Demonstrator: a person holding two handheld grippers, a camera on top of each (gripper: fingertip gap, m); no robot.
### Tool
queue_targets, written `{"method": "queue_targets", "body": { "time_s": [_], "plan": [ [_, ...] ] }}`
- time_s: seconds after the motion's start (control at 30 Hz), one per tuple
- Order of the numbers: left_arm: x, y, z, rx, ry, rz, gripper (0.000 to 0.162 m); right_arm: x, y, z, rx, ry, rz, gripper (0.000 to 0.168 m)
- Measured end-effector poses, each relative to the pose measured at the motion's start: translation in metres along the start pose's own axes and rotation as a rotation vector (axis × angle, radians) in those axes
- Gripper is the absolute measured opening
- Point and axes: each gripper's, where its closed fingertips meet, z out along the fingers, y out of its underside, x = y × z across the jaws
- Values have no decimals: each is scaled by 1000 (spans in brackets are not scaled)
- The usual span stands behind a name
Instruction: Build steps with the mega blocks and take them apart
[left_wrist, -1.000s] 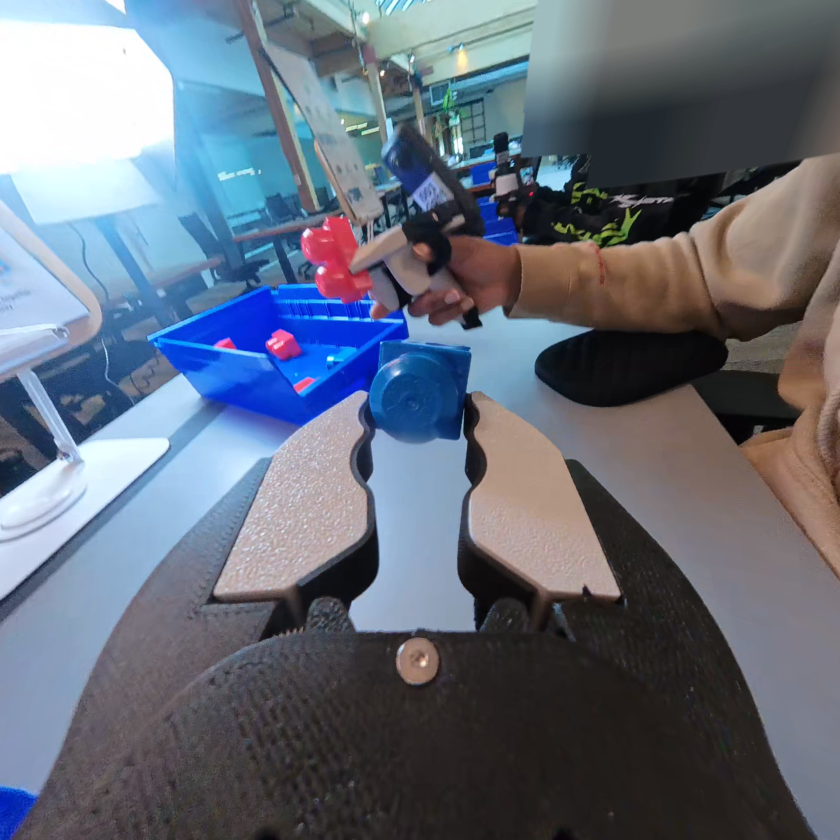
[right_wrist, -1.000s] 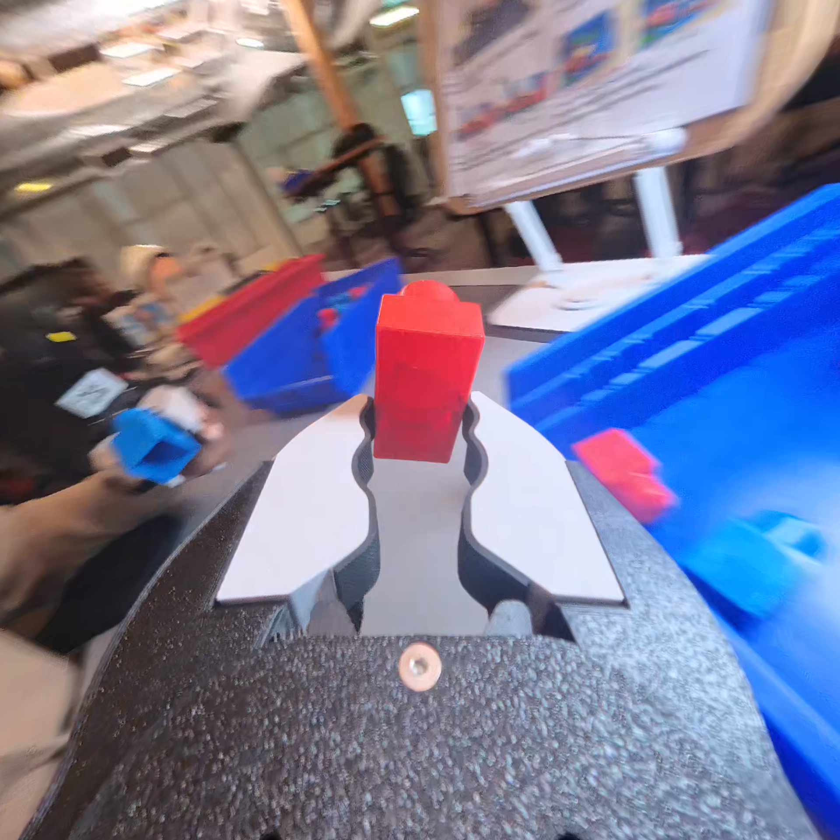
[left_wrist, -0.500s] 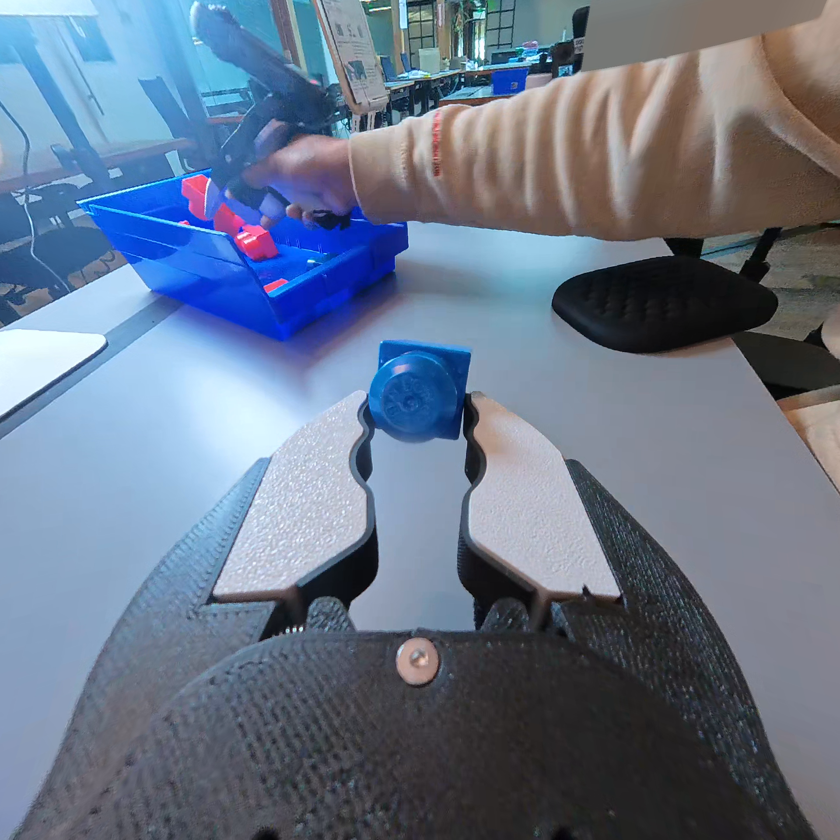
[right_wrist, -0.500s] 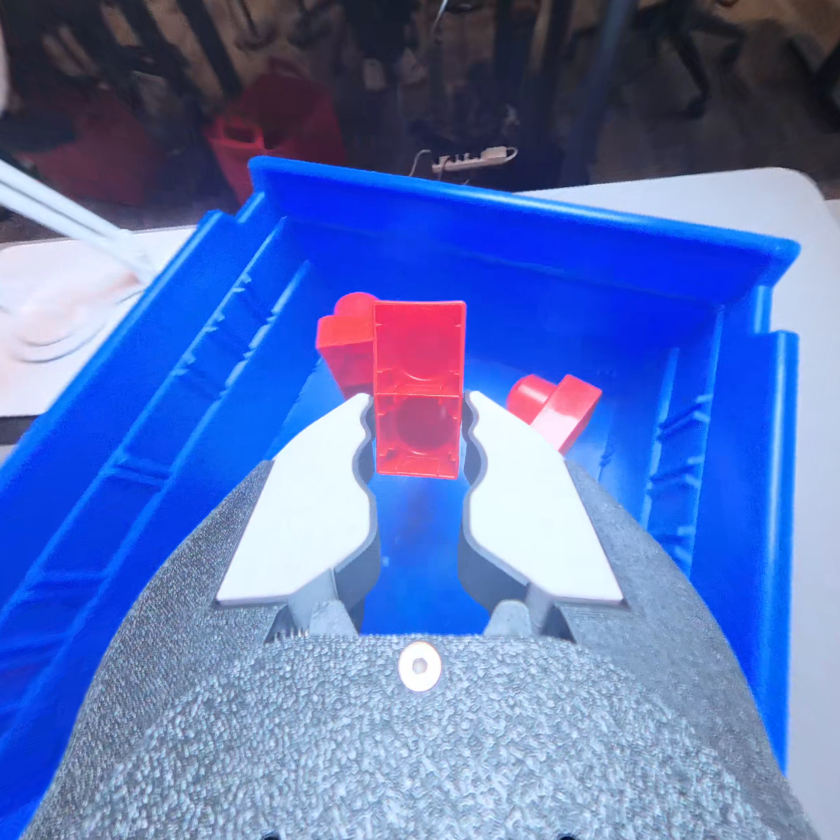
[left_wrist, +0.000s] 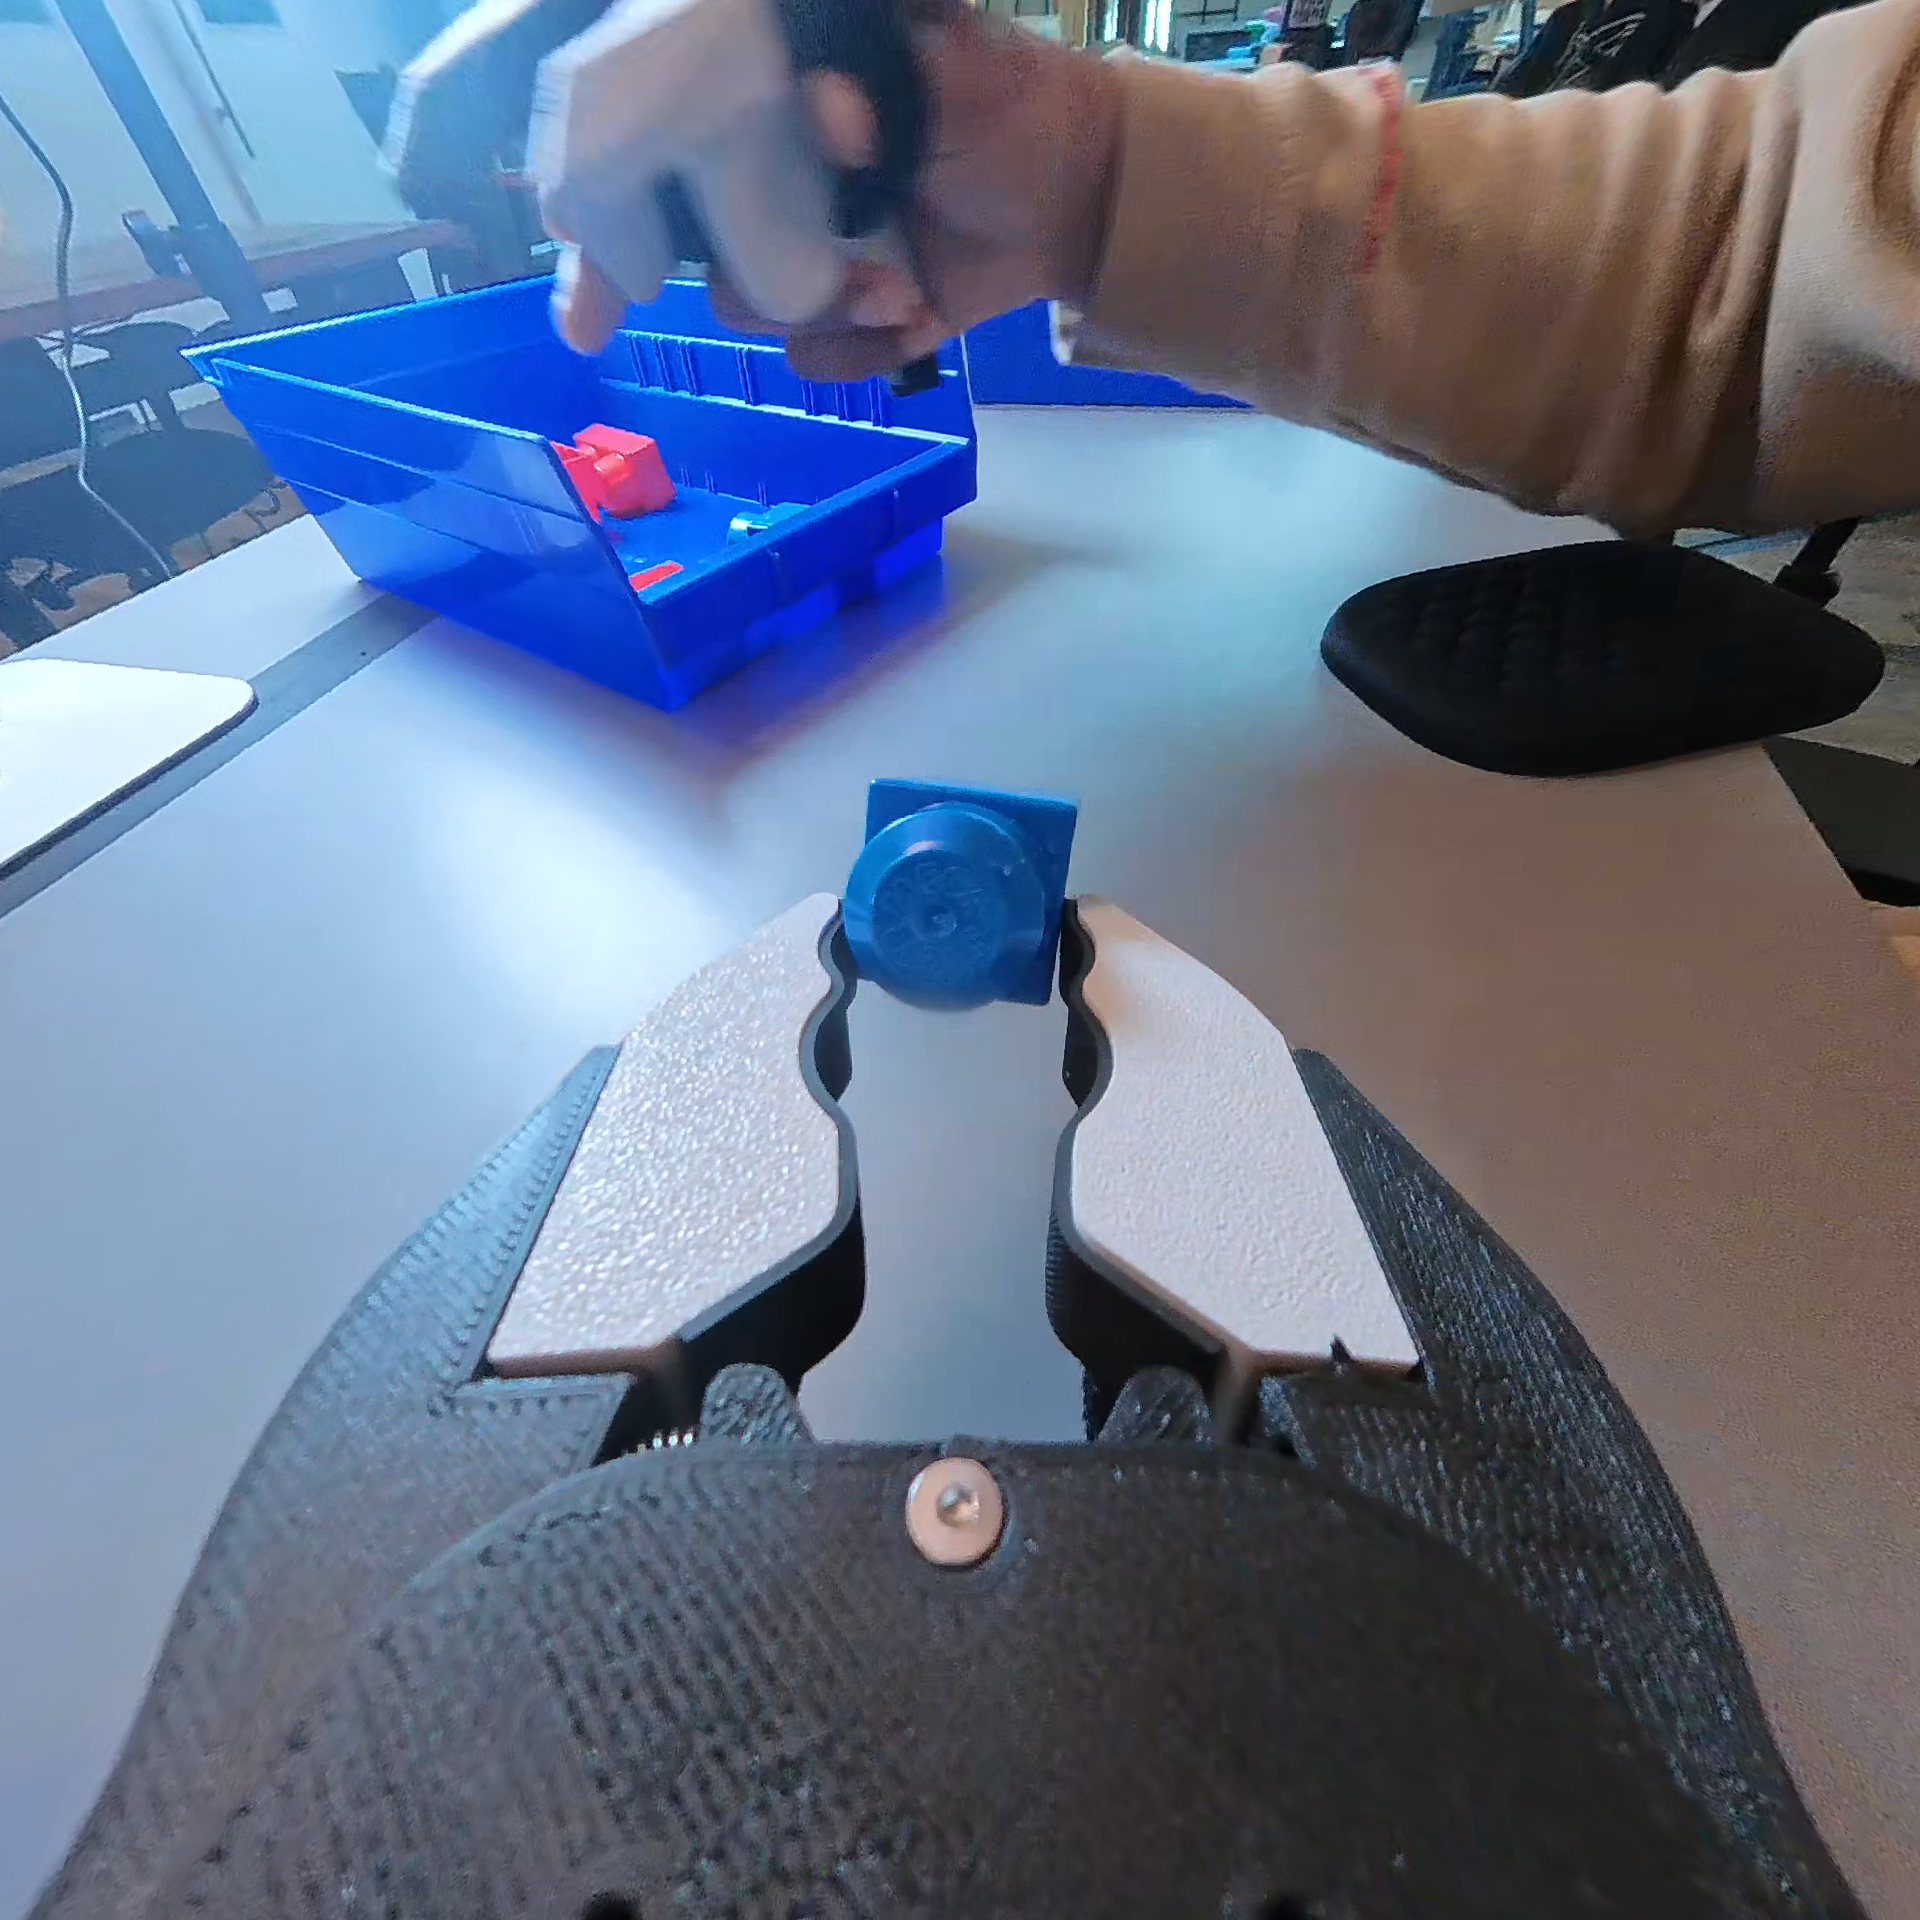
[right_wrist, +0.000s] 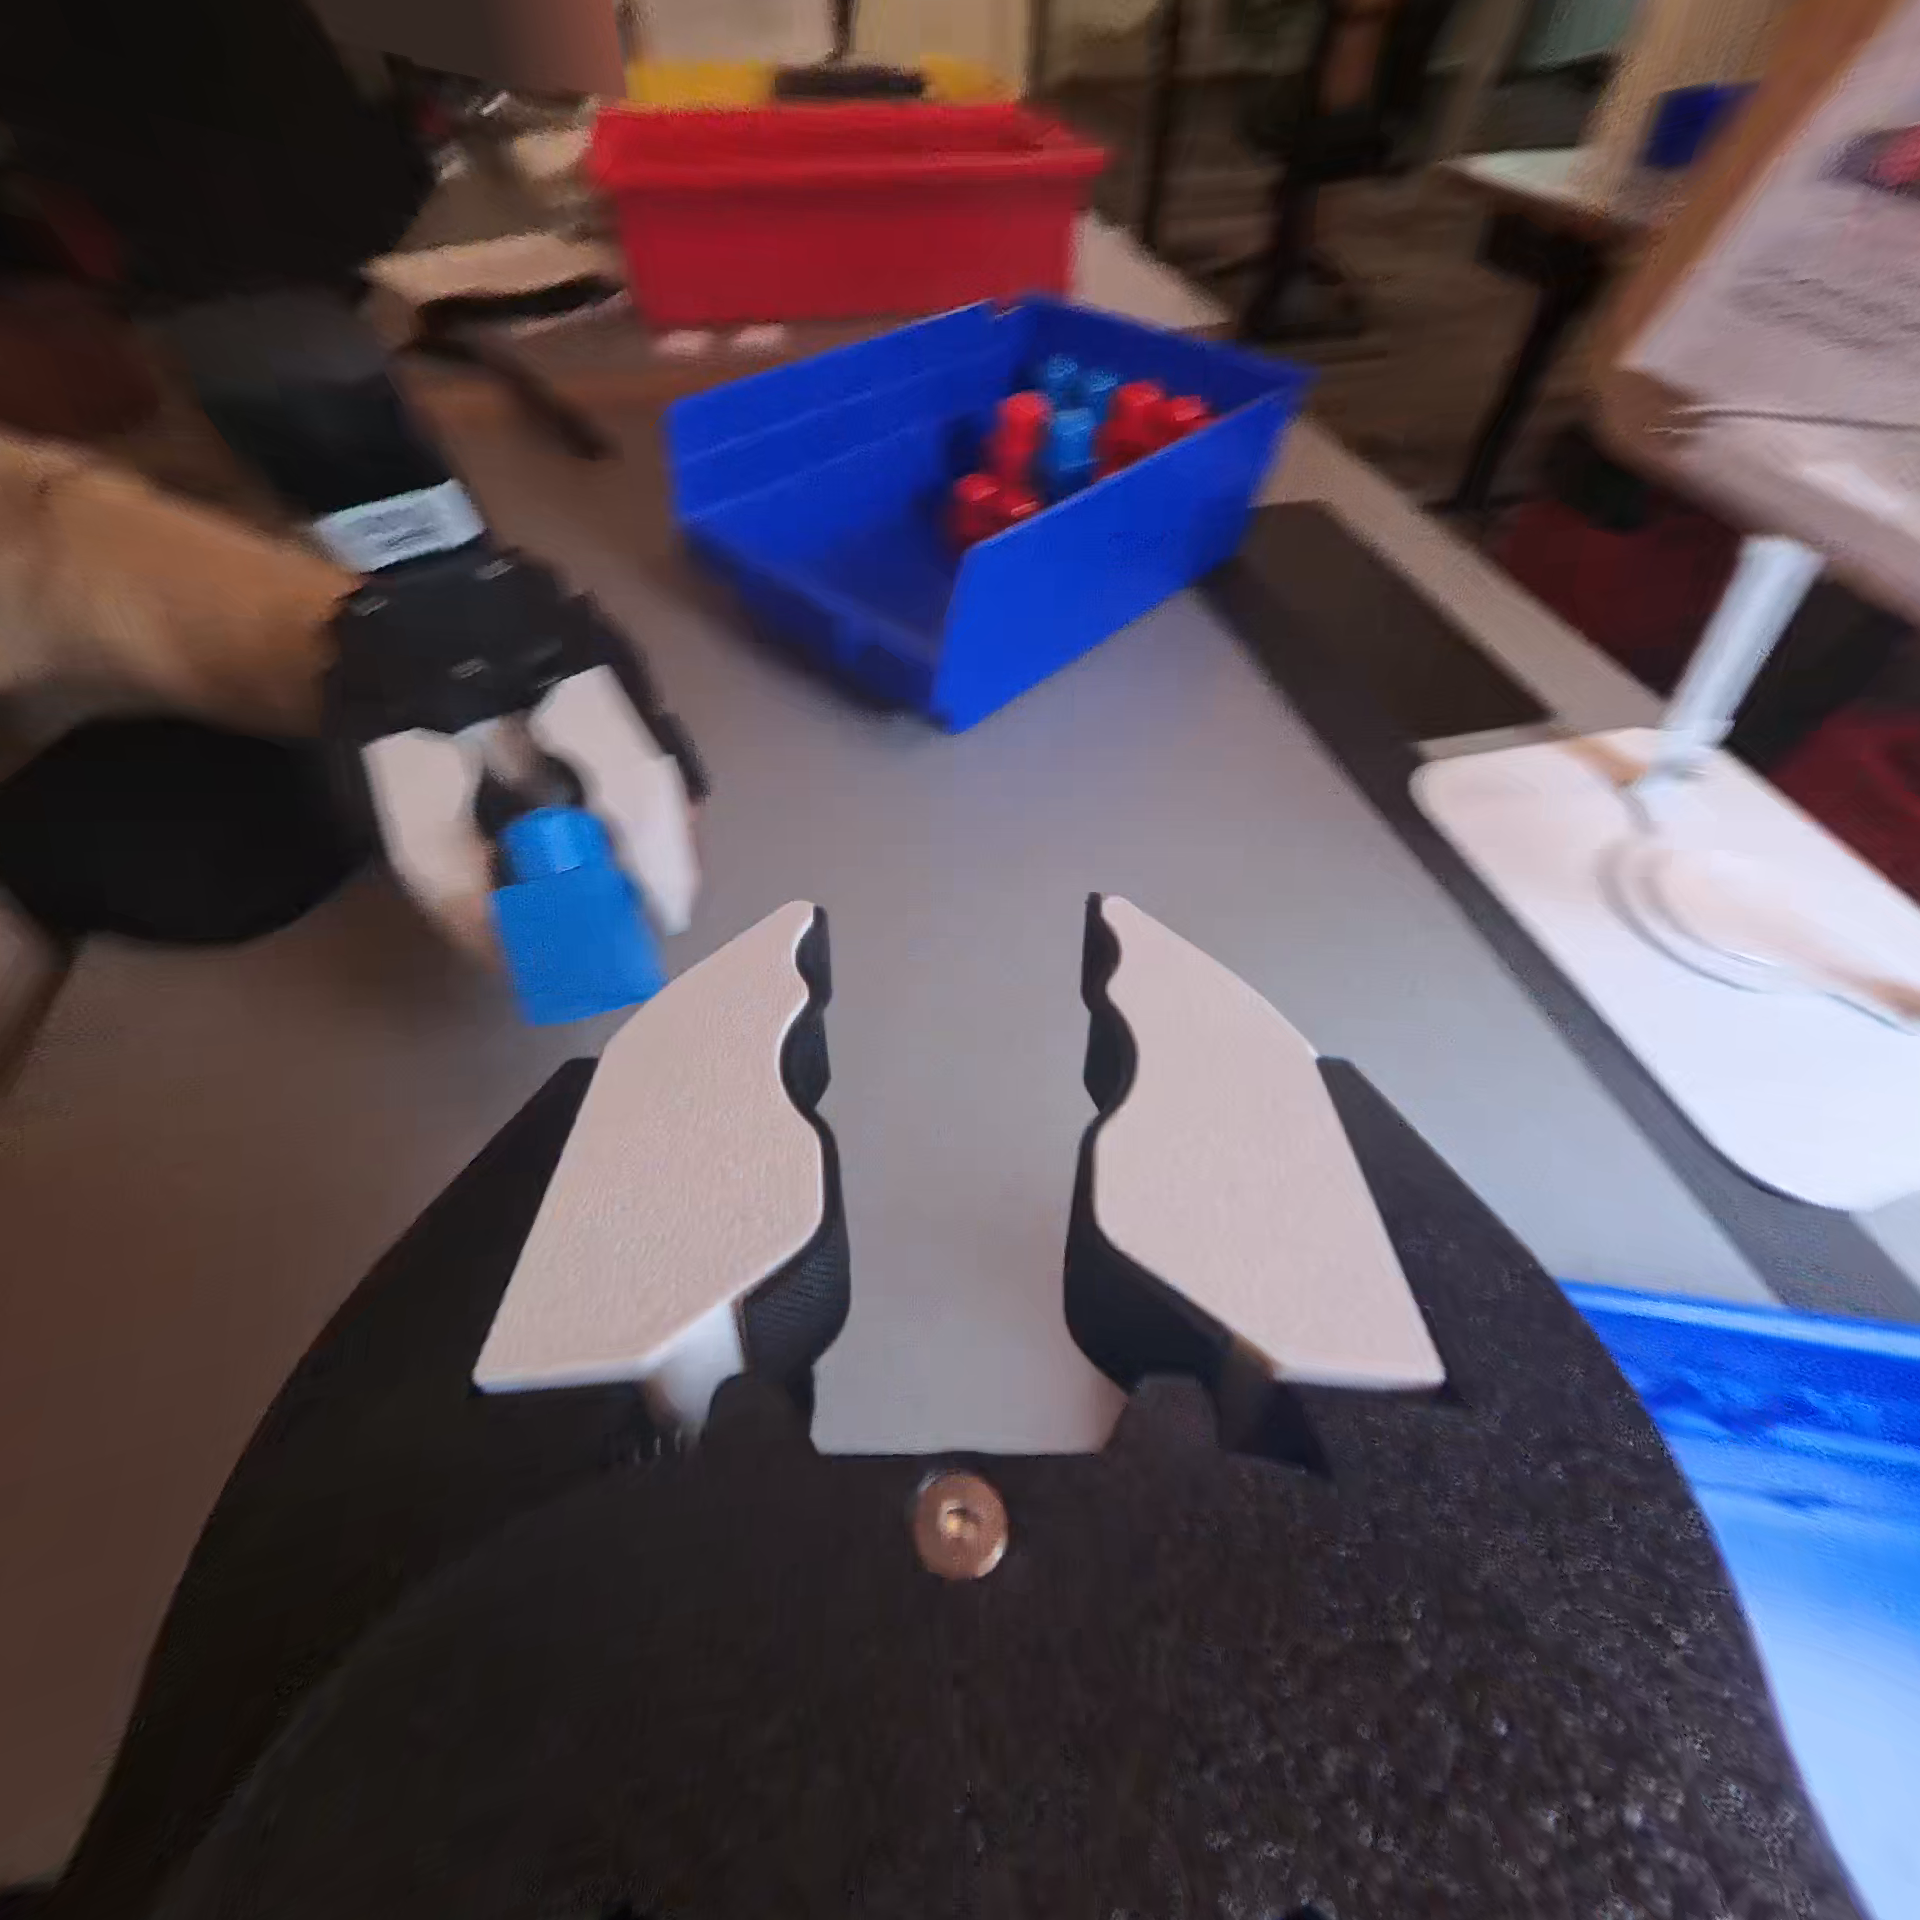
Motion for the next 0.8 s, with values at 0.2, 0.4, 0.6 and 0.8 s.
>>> {"method": "queue_targets", "body": {
  "time_s": [0.2, 0.4, 0.6, 0.8],
  "plan": [
    [9, -3, 1, -4, 13, 40, 38, -137, 54, 45, -275, -244, -275, 43],
    [7, -11, -2, 14, -28, 67, 39, -121, 50, 38, -285, -130, -247, 33],
    [-16, -13, -12, 58, -85, -42, 37, 27, 40, -51, -267, 551, 10, 33],
    [-9, 2, -2, -26, -78, 54, 37, 106, 103, -144, -424, 1041, 251, 33]
  ]
}}
